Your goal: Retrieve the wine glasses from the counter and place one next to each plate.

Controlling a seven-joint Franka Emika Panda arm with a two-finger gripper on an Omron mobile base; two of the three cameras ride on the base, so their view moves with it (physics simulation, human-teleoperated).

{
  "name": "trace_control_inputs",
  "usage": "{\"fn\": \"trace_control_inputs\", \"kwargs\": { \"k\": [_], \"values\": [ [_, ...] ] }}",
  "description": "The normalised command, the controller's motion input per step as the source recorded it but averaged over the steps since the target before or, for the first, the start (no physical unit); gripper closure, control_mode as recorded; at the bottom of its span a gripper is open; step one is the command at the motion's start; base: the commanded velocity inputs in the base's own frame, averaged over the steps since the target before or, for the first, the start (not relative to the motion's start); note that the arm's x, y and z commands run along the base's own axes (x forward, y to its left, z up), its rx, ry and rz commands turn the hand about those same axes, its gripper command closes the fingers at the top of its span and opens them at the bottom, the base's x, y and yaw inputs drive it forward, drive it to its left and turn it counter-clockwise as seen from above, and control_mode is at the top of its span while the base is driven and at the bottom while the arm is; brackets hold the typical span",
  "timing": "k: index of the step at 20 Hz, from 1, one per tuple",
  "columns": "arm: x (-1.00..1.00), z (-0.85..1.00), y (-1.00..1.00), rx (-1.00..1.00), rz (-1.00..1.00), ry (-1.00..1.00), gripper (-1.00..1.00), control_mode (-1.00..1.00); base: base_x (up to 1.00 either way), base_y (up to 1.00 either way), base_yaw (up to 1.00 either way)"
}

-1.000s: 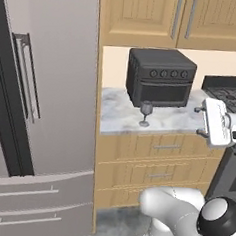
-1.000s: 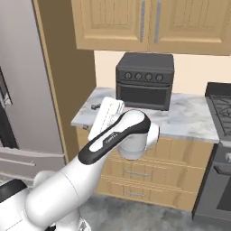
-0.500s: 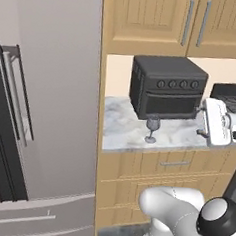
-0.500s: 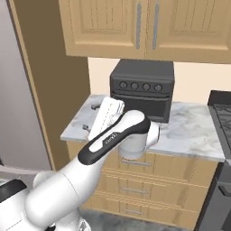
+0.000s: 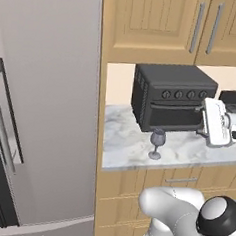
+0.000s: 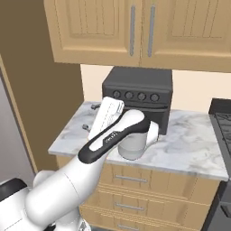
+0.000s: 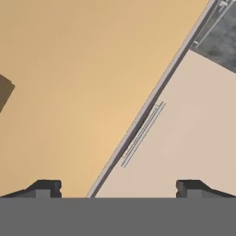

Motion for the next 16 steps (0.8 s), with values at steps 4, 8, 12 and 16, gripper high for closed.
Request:
{"fn": "trace_control_inputs", "kwargs": {
  "k": [4,8,12,16],
  "values": [
    [0.0,0.0,0.0,0.0,0.0,0.0,-1.0,1.0,0.0,-0.43,0.0],
    [0.0,0.0,0.0,0.0,0.0,0.0,-1.0,1.0,0.0,-0.33,-0.04],
    [0.0,0.0,0.0,0.0,0.0,0.0,-1.0,1.0,0.08,-0.08,-0.06],
    [0.0,0.0,0.0,0.0,0.0,0.0,-1.0,1.0,0.24,-0.01,0.0]
  ]
}}
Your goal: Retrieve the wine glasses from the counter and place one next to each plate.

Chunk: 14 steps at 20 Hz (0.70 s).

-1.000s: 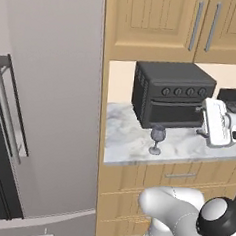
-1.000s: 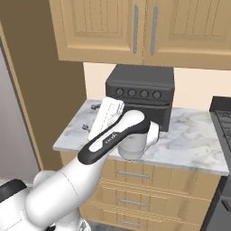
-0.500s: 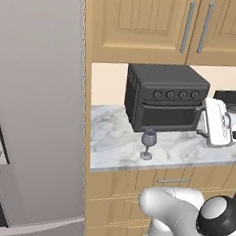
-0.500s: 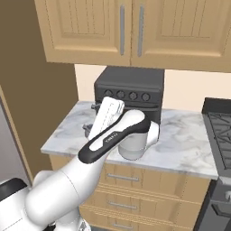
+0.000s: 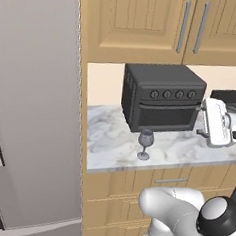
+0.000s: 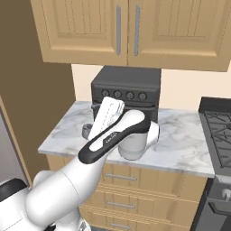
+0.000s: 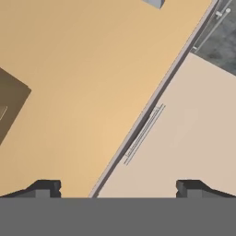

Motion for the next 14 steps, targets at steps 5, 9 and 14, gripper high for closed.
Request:
{"fn": "trace_control_inputs", "kwargs": {
  "k": [5,9,14],
  "values": [
    [0.0,0.0,0.0,0.0,0.0,0.0,-1.0,1.0,0.2,0.0,0.0],
    [0.0,0.0,0.0,0.0,0.0,0.0,-1.0,1.0,0.26,0.0,-0.05],
    [0.01,0.0,-0.01,0.0,0.0,0.0,-1.0,-1.0,0.09,0.0,-0.03]
  ]
}}
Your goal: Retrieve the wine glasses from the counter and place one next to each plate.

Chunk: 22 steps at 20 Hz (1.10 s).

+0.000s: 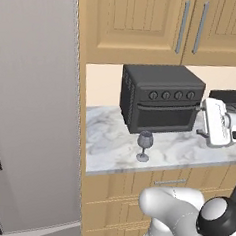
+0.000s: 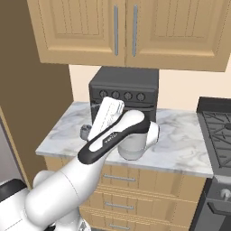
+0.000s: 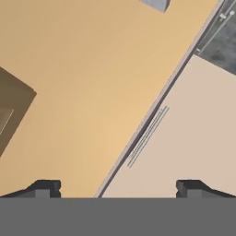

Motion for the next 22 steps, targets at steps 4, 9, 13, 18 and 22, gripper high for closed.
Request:
{"fn": "trace_control_inputs", "kwargs": {
  "k": [4,9,13,18,22],
  "values": [
    [0.0,-0.02,-0.07,0.0,0.0,0.03,-1.0,-1.0,0.0,0.0,0.0],
    [0.03,-0.16,0.0,0.0,0.0,0.09,-1.0,-1.0,0.0,0.0,0.0],
    [0.09,-0.35,0.0,-0.02,0.0,0.06,-1.0,-1.0,0.0,0.0,0.0],
    [0.16,-0.33,0.0,-0.02,0.0,0.14,-1.0,-1.0,0.0,0.0,0.0],
    [0.31,-0.37,0.05,-0.03,-0.04,0.12,-1.0,-1.0,0.0,0.0,0.0]
  ]
}}
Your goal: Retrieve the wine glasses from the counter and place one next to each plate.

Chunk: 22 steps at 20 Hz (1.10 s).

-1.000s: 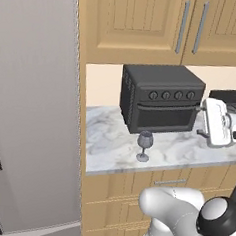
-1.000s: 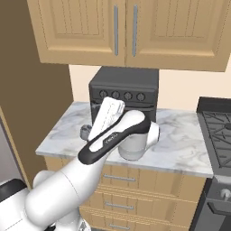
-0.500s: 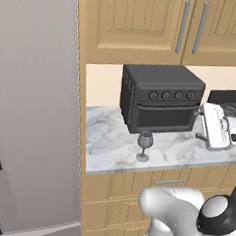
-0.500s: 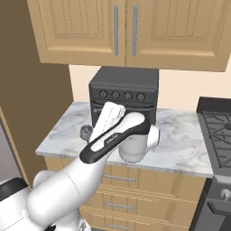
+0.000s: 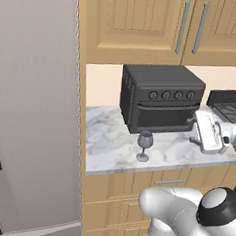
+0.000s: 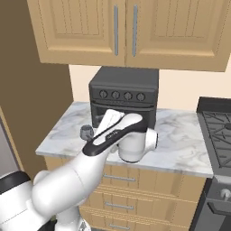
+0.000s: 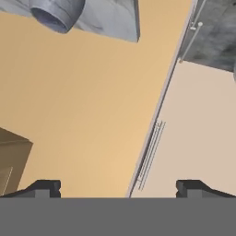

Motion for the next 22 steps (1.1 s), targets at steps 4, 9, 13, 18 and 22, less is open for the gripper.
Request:
{"fn": "trace_control_inputs", "kwargs": {
  "k": [4,9,13,18,22],
  "values": [
    [0.28,-0.27,0.01,0.0,-0.05,0.08,-1.0,-1.0,0.0,0.0,0.0],
    [0.22,-0.09,0.0,0.0,-0.02,0.02,-1.0,-1.0,0.0,0.0,0.0],
    [0.22,-0.24,0.0,0.0,0.0,0.06,-1.0,-1.0,0.0,0.0,0.0],
    [0.2,-0.22,0.0,0.0,0.0,0.07,-1.0,-1.0,0.0,0.0,0.0],
    [0.18,-0.14,0.05,0.0,0.0,0.05,-1.0,-1.0,0.0,0.0,0.0]
  ]
}}
